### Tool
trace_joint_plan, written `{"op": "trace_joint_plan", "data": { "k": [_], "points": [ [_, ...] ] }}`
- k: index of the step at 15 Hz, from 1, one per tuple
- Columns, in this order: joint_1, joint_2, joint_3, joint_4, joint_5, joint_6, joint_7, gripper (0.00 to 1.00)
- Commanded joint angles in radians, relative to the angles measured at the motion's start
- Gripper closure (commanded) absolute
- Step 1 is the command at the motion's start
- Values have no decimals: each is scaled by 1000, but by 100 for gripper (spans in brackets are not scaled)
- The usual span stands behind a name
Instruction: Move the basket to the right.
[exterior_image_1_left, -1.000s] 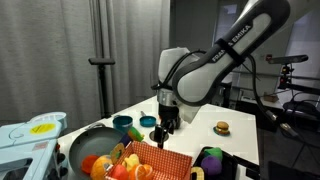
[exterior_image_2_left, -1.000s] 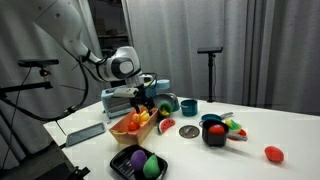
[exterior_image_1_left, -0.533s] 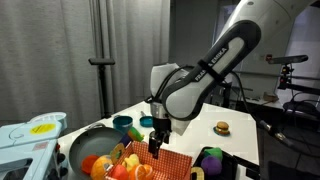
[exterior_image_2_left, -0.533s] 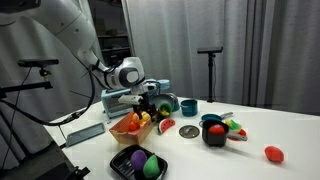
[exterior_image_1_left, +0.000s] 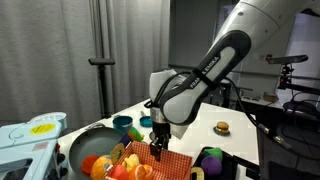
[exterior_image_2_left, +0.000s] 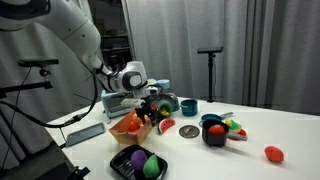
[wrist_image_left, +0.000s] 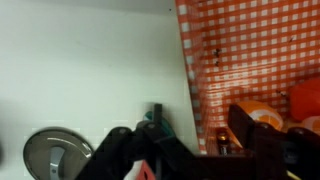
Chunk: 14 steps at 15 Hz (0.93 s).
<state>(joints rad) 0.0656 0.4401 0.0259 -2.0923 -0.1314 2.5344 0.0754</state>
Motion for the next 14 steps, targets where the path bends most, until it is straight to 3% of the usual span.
{"op": "trace_joint_plan", "data": {
  "k": [1,7,14],
  "points": [
    [0,5,-14,21,6,-3,-16,56],
    [-5,-8,3,43,31,-8,-35,96],
    [-61,-44,56,68,114,-37,-206,95]
  ]
}}
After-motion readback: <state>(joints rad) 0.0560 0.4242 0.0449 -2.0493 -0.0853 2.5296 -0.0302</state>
